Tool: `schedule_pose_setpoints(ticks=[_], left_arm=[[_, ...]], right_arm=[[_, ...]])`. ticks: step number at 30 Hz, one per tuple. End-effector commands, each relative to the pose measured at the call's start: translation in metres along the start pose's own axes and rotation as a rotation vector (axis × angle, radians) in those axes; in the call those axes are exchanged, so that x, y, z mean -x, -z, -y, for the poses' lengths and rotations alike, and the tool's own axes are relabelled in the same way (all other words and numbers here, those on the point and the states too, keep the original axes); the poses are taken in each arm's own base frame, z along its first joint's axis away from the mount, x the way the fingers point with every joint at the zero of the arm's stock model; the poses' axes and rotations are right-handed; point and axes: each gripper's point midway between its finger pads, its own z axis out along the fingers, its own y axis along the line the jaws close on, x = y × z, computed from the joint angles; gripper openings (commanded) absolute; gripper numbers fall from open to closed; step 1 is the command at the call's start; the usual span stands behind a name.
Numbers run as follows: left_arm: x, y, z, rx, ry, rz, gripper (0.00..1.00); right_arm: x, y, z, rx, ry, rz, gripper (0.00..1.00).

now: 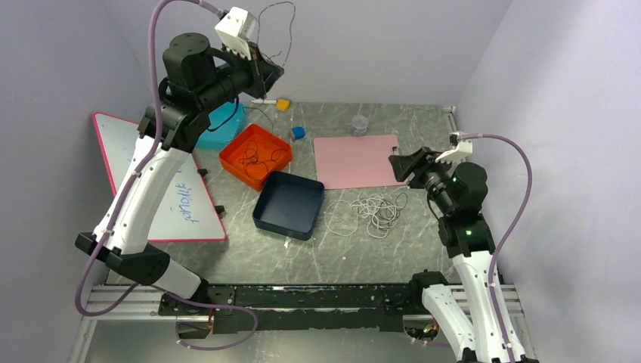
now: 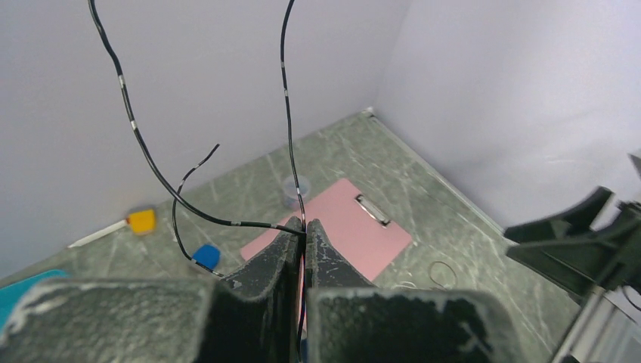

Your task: Untangle the cables

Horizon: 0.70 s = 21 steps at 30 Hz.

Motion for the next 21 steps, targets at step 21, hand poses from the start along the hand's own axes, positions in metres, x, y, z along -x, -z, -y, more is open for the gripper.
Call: schedule_pose_setpoints(ticks=[21], left_arm=[[0.032, -0.026, -0.199, 0.344, -0.050, 0.109, 0.07]], right_arm=[[-0.020, -0.003, 0.019, -0.064, 0.010, -0.041, 0.74]])
